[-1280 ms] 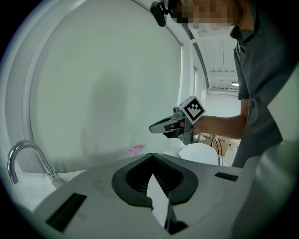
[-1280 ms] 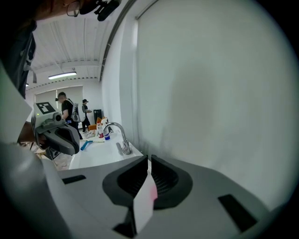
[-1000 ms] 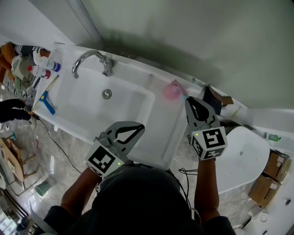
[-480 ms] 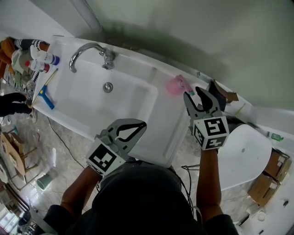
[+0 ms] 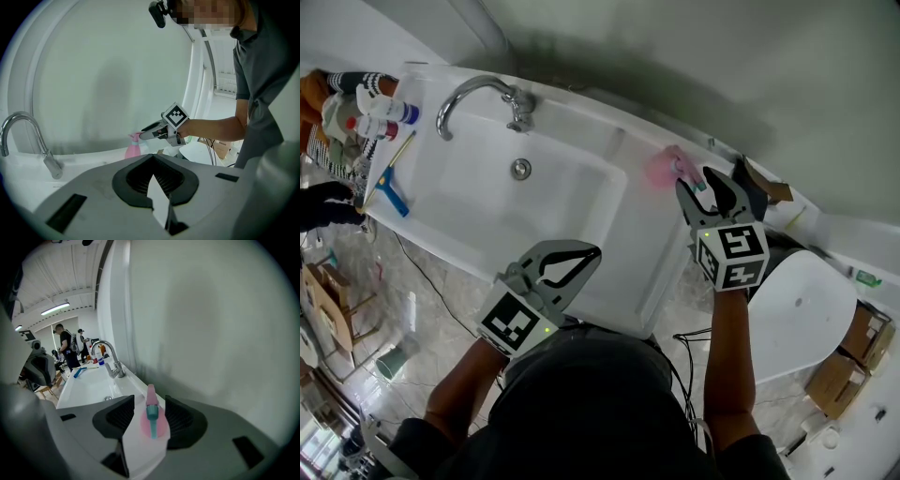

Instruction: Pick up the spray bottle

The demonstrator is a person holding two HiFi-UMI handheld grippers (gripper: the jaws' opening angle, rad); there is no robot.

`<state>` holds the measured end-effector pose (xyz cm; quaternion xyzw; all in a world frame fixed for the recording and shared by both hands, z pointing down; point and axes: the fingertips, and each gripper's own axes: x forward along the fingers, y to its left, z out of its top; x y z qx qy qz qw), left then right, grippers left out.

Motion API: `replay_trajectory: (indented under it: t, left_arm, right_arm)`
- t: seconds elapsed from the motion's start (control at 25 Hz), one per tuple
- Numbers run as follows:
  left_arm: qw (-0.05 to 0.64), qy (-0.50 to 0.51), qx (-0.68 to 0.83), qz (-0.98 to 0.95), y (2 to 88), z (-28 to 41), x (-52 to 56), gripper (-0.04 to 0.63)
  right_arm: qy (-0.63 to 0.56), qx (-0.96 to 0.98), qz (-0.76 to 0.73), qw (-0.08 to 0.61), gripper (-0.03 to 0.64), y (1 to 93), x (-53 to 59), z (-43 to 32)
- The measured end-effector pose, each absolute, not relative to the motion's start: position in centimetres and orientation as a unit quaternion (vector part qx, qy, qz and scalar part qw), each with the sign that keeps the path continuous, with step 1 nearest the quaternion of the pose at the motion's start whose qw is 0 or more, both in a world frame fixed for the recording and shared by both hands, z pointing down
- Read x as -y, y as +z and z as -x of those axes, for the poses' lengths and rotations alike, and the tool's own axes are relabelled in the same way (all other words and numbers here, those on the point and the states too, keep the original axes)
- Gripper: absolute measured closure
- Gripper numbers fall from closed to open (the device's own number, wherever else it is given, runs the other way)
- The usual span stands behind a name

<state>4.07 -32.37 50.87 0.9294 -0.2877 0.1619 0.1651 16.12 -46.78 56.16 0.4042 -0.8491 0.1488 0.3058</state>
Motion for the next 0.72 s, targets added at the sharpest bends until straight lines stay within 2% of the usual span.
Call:
replay_trajectory:
  t: [0.08, 0.12, 0.16, 0.72]
  left_arm:
    - [0.167, 0.162, 0.288, -0.929, 51.1, -4.1, 32.3, 0.591]
    - [0.168, 0.162, 0.288, -0.929, 51.1, -4.0, 32.3, 0.592]
    - [0.168, 0.161, 0.288, -0.929, 51.2, -4.0, 32.3, 0.591]
    - [0.154, 0.155, 0.280, -0.935, 50.2, -3.9, 32.0, 0.591]
  right_arm:
    - [0.142, 0.846, -0.410, 0.308, 0.422, 56.6, 47.1, -16.3]
    - [0.136, 0.845, -0.414, 0.309, 0.521, 56.7, 47.2, -16.4]
    - [0.130, 0.845, -0.417, 0.308, 0.551, 56.7, 47.3, -16.4]
    - [0.123, 0.849, -0.429, 0.284, 0.552, 53.4, 45.0, -16.1]
